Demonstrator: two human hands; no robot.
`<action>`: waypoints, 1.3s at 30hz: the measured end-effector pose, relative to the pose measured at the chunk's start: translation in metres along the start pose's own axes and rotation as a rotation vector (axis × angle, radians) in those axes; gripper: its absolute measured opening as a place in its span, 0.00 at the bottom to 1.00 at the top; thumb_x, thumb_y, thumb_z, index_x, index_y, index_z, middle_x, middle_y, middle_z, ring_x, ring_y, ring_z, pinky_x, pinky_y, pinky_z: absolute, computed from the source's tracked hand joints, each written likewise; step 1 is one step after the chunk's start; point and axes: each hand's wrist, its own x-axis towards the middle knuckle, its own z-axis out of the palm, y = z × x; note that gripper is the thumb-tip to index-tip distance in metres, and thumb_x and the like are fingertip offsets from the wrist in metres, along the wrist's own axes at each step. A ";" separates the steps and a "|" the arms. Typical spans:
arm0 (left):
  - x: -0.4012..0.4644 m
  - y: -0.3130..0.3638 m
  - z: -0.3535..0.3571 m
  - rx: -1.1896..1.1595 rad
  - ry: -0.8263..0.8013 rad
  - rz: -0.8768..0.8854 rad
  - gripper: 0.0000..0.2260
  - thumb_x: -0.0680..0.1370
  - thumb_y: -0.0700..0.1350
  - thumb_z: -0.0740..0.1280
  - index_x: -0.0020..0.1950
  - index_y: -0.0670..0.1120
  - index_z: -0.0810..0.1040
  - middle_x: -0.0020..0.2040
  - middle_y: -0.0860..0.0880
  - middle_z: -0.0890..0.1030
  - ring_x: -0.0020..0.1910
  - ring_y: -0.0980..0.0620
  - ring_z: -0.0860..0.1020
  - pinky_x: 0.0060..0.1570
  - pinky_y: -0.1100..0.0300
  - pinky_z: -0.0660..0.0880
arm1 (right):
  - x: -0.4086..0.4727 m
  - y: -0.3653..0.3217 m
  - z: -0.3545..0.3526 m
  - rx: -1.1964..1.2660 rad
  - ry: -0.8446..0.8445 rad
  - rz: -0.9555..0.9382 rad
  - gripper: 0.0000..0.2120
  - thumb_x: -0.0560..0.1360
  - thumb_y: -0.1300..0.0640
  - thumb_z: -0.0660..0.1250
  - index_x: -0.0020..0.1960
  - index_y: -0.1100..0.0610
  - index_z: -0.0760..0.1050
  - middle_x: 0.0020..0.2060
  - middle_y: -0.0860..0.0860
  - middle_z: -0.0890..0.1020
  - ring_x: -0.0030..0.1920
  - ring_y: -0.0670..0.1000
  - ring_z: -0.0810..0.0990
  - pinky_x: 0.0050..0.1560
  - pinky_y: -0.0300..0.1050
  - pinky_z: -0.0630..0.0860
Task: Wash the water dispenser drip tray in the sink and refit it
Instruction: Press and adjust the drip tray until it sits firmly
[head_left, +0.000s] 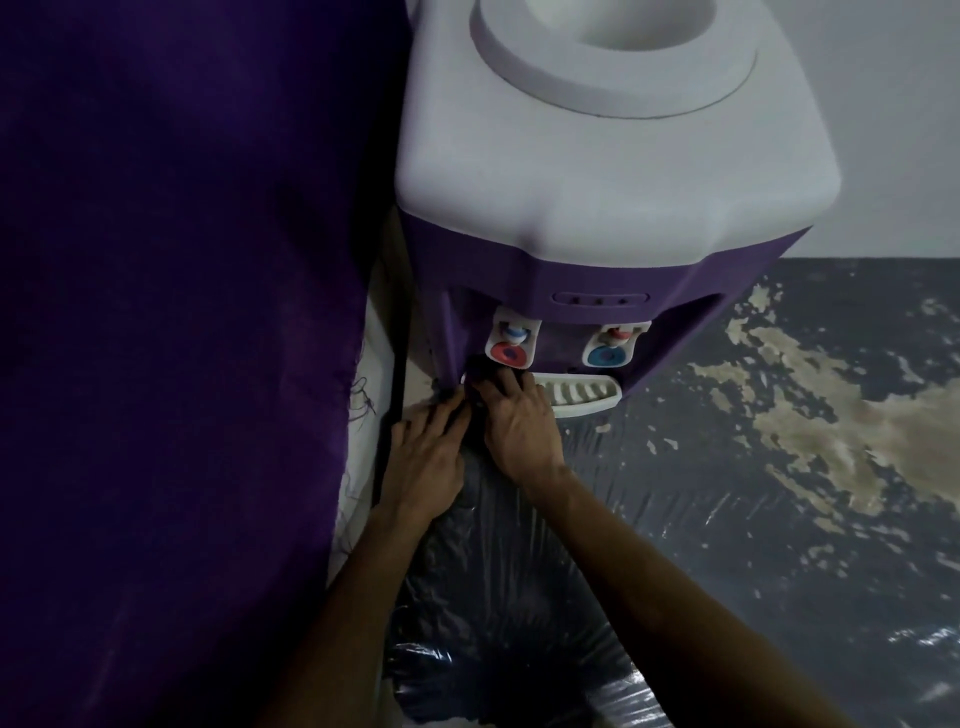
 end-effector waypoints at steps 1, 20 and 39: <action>0.000 0.002 -0.001 0.014 0.008 -0.004 0.32 0.69 0.42 0.67 0.74 0.48 0.68 0.74 0.50 0.68 0.66 0.46 0.70 0.58 0.48 0.70 | -0.006 0.005 -0.001 -0.029 0.009 0.013 0.17 0.75 0.59 0.64 0.63 0.55 0.78 0.58 0.56 0.78 0.53 0.59 0.75 0.53 0.55 0.75; 0.007 0.018 -0.005 0.097 -0.016 -0.062 0.33 0.70 0.45 0.70 0.75 0.50 0.65 0.71 0.47 0.69 0.66 0.42 0.70 0.59 0.43 0.70 | -0.003 0.020 -0.029 -0.304 -0.186 -0.060 0.24 0.76 0.54 0.63 0.72 0.52 0.69 0.68 0.58 0.68 0.59 0.60 0.73 0.58 0.56 0.73; 0.008 0.029 -0.008 0.139 -0.020 -0.129 0.33 0.73 0.47 0.68 0.77 0.51 0.62 0.73 0.48 0.68 0.67 0.42 0.69 0.61 0.44 0.68 | -0.022 0.030 -0.029 -0.209 -0.155 0.044 0.21 0.77 0.56 0.64 0.70 0.53 0.73 0.67 0.60 0.69 0.60 0.62 0.74 0.61 0.56 0.75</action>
